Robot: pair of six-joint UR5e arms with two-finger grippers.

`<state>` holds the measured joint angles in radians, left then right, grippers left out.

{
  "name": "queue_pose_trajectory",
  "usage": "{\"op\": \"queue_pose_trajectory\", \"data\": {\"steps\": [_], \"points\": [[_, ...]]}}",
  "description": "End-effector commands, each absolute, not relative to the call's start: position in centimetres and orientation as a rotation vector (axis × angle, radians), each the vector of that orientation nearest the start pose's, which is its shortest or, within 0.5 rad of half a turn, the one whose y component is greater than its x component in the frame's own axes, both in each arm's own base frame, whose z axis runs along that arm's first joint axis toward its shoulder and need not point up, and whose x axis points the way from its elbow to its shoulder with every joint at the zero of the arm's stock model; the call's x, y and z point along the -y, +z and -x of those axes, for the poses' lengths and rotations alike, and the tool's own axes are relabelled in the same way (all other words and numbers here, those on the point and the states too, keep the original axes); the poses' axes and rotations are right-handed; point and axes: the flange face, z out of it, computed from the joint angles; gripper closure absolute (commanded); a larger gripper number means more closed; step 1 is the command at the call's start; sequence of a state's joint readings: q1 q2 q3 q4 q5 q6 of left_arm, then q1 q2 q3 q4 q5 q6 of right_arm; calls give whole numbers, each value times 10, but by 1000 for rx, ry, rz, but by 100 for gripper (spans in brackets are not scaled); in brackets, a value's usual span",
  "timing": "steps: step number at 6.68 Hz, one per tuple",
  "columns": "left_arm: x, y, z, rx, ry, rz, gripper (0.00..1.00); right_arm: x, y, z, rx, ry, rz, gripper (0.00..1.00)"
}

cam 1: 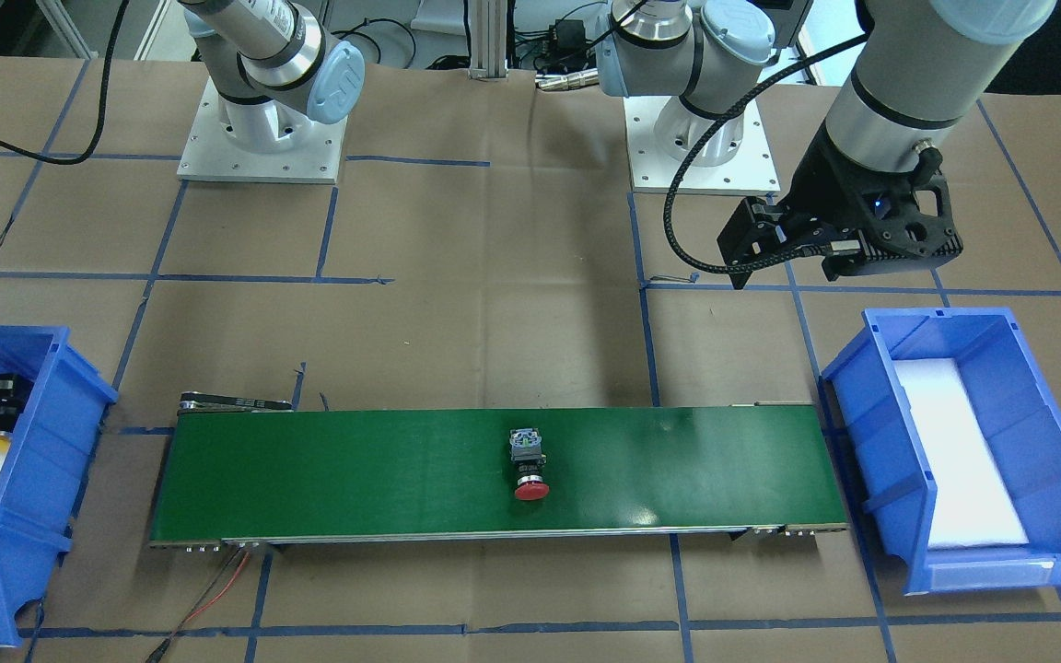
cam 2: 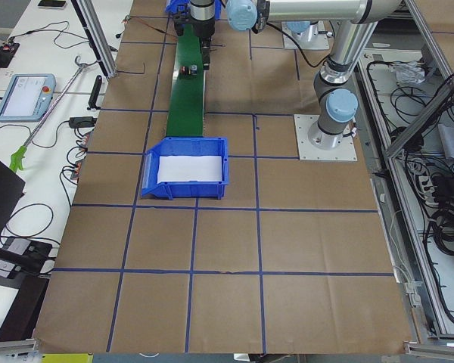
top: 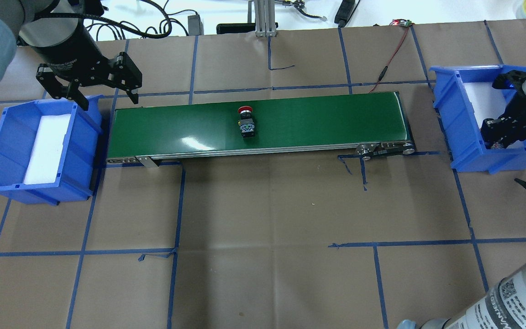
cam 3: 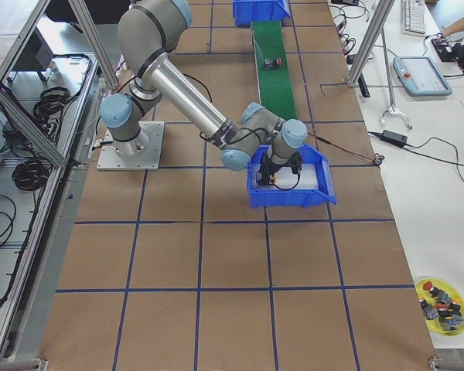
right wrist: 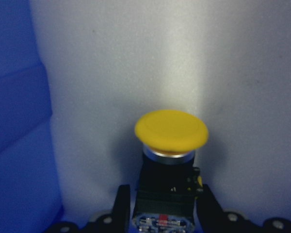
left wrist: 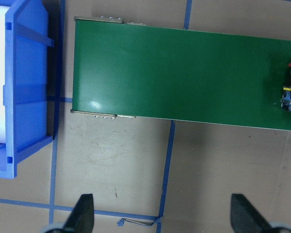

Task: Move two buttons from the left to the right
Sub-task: 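Lower the yellow button into the empty bin and open the right gripper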

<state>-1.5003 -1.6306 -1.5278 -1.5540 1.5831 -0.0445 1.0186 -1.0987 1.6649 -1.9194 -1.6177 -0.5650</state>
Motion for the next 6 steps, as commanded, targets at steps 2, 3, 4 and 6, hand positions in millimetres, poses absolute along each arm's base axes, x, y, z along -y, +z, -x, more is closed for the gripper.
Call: {"op": "queue_pose_trajectory", "data": {"steps": [2, 3, 4, 6], "points": [[525, 481, 95, -3124, 0, 180, 0, 583, 226, 208, -3069, 285, 23, 13], [526, 480, 95, -3124, 3, 180, 0, 588, 252, 211, -3101, 239, 9, 9], [526, 480, 95, -3124, 3, 180, 0, 596, 285, 212, -3135, 151, 10, 1], [526, 480, 95, -3124, 3, 182, 0, 615, 366, 195, -3205, -69, 64, 0]]}}
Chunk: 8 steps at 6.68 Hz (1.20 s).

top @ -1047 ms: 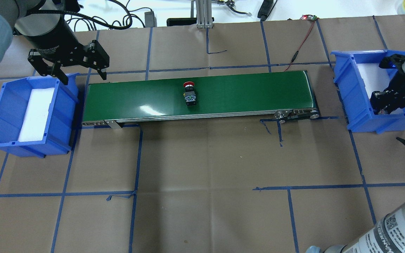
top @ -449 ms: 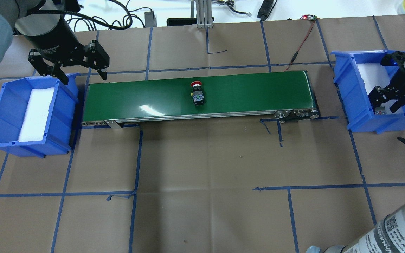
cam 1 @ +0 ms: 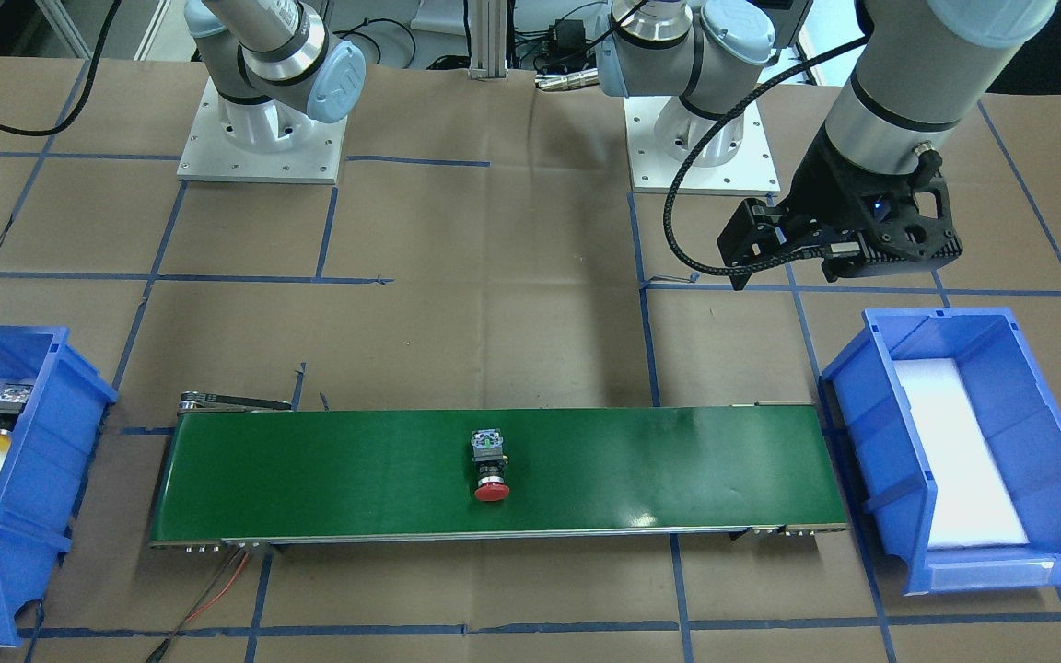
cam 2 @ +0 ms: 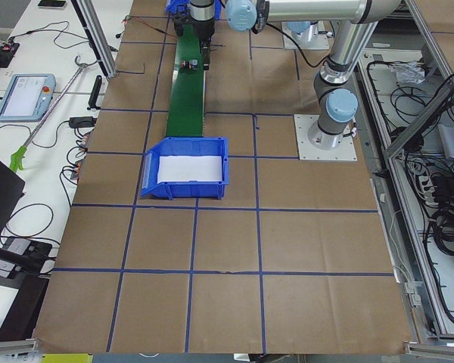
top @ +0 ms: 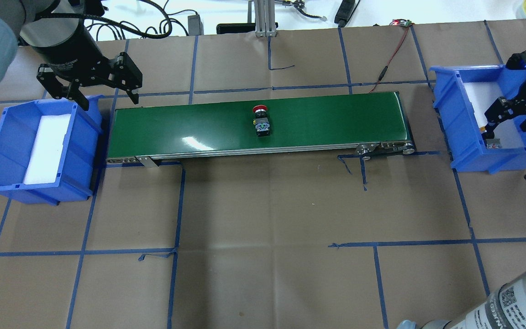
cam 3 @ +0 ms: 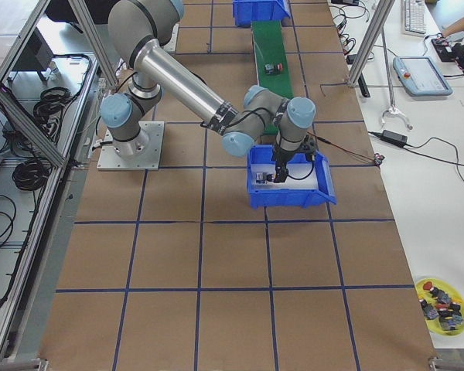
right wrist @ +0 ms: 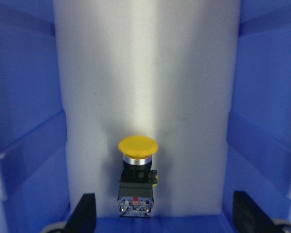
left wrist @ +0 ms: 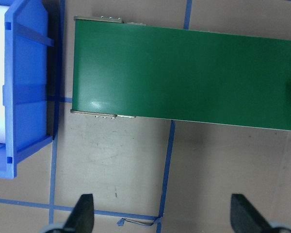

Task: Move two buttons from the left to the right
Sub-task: 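Lower the yellow button into the empty bin and open the right gripper, then raise the right gripper and return it above the conveyor's far end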

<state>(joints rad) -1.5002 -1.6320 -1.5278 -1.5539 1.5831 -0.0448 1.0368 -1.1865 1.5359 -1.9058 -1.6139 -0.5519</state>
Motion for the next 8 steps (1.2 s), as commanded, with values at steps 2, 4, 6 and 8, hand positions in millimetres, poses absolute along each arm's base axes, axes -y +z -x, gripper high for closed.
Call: {"op": "queue_pose_trajectory", "data": {"steps": [2, 4, 6, 8], "points": [[526, 480, 95, -3124, 3, 182, 0, 623, 419, 146, -3218, -121, 184, 0], [526, 480, 95, -3124, 3, 182, 0, 609, 452, 50, -3218, -157, 142, 1], [526, 479, 95, -3124, 5, 185, 0, 589, 459, -37, -3189, -132, -195, 1], [526, 479, 95, -3124, 5, 182, 0, 578, 456, -99, -3171, -103, -292, 1]]}}
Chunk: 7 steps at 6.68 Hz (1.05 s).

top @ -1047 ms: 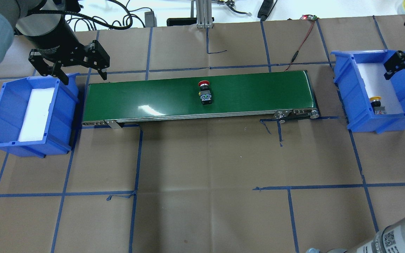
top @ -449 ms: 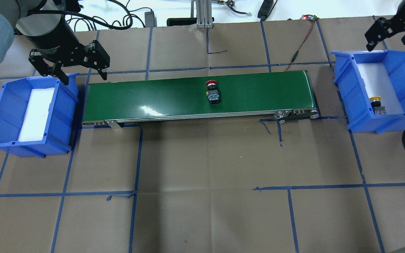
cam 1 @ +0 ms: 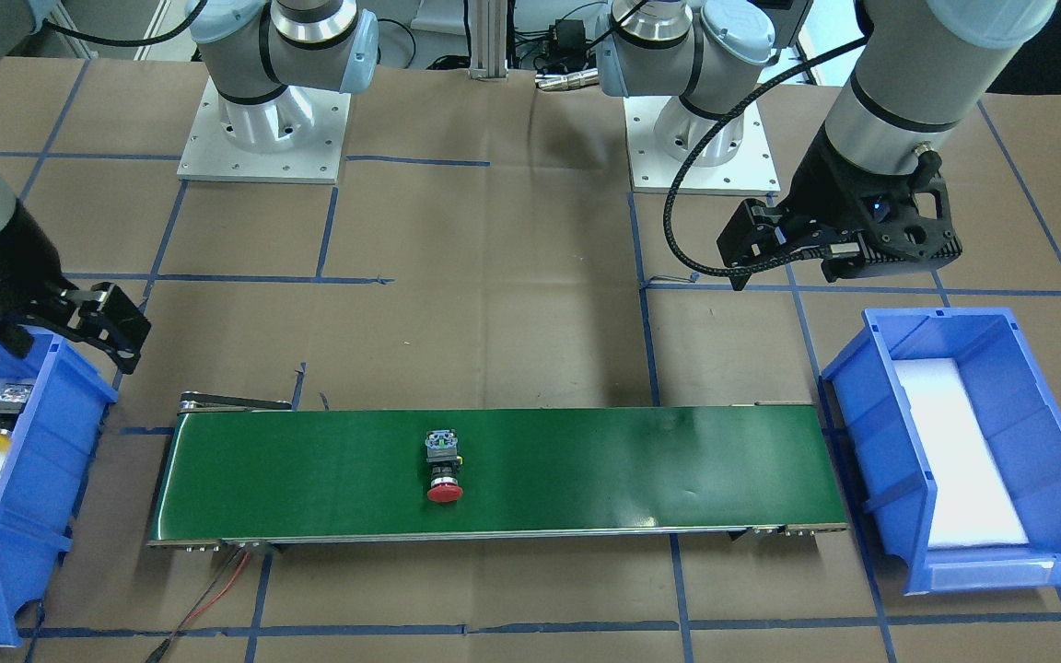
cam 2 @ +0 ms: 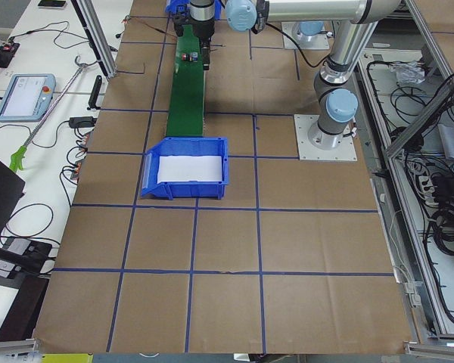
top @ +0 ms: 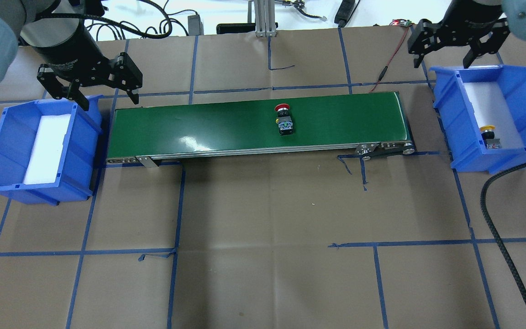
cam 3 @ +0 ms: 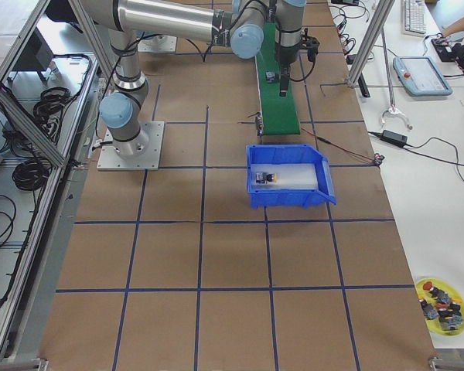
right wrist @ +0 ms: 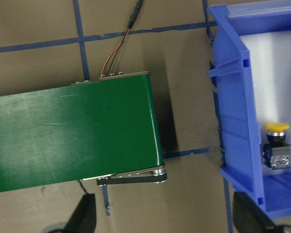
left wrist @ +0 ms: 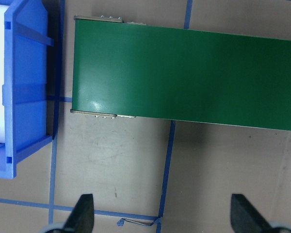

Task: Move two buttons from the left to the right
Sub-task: 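Raise the right gripper and return it above the conveyor's far end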

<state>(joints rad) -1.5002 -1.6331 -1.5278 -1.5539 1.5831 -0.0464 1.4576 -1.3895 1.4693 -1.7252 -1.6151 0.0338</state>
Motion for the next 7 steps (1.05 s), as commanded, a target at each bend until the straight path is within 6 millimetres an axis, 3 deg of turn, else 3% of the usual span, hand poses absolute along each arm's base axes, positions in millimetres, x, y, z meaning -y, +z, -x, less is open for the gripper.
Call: {"op": "queue_pose_trajectory", "data": {"steps": [1, 4, 7], "points": [[526, 480, 95, -3124, 3, 182, 0, 577, 454, -103, -3171, -99, -297, 1], [526, 480, 95, -3124, 3, 182, 0, 577, 426, -105, -3160, -37, -295, 1], [526, 480, 95, -3124, 3, 182, 0, 581, 416, -105, -3160, -13, -307, 1]]}}
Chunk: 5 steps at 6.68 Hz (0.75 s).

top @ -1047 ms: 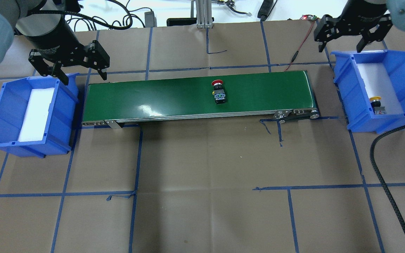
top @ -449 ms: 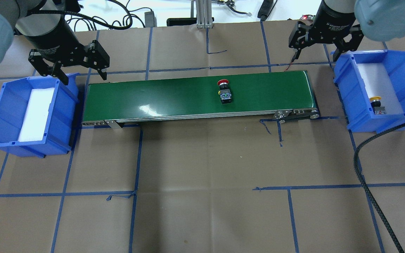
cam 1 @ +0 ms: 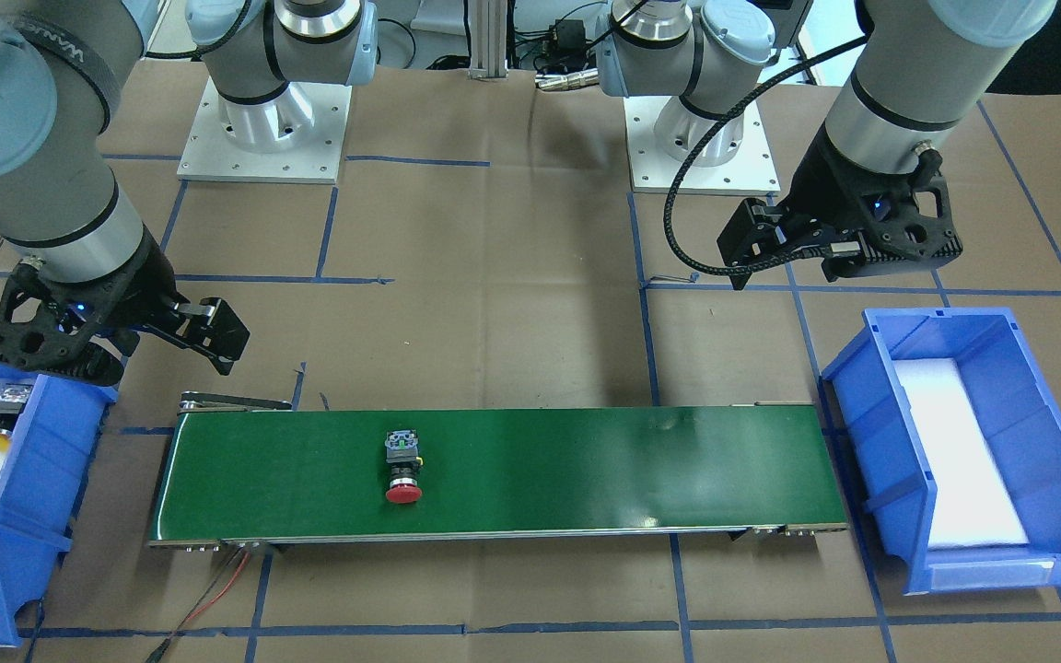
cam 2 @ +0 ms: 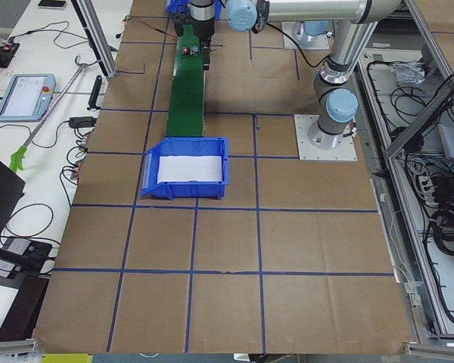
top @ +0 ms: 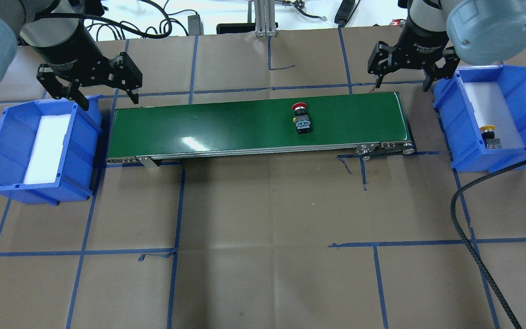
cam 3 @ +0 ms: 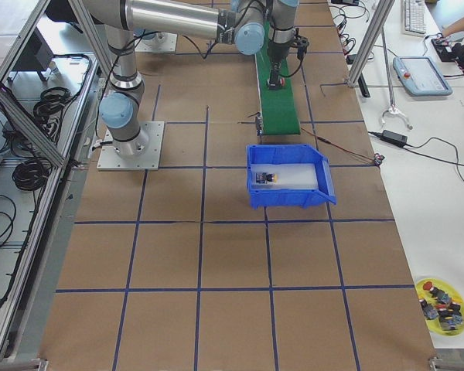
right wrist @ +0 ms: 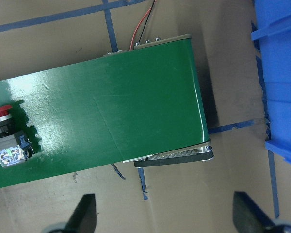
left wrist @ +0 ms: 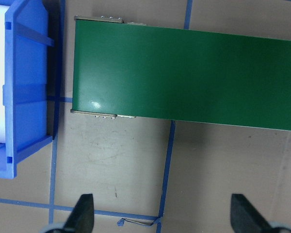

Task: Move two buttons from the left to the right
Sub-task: 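Raise the right gripper and return it above the conveyor's far end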

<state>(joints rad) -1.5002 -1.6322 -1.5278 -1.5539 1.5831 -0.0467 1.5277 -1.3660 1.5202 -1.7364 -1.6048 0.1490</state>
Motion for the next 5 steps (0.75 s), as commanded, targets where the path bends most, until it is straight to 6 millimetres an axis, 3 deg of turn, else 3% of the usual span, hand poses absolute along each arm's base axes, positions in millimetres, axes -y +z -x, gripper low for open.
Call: {"op": "queue_pose_trajectory", "data": {"steps": [1, 5], "points": [[526, 480, 95, -3124, 3, 182, 0, 584, 410, -105, -3157, 6, -328, 1], [526, 480, 95, -3124, 3, 182, 0, 594, 386, -106, -3151, 69, -360, 1]]}}
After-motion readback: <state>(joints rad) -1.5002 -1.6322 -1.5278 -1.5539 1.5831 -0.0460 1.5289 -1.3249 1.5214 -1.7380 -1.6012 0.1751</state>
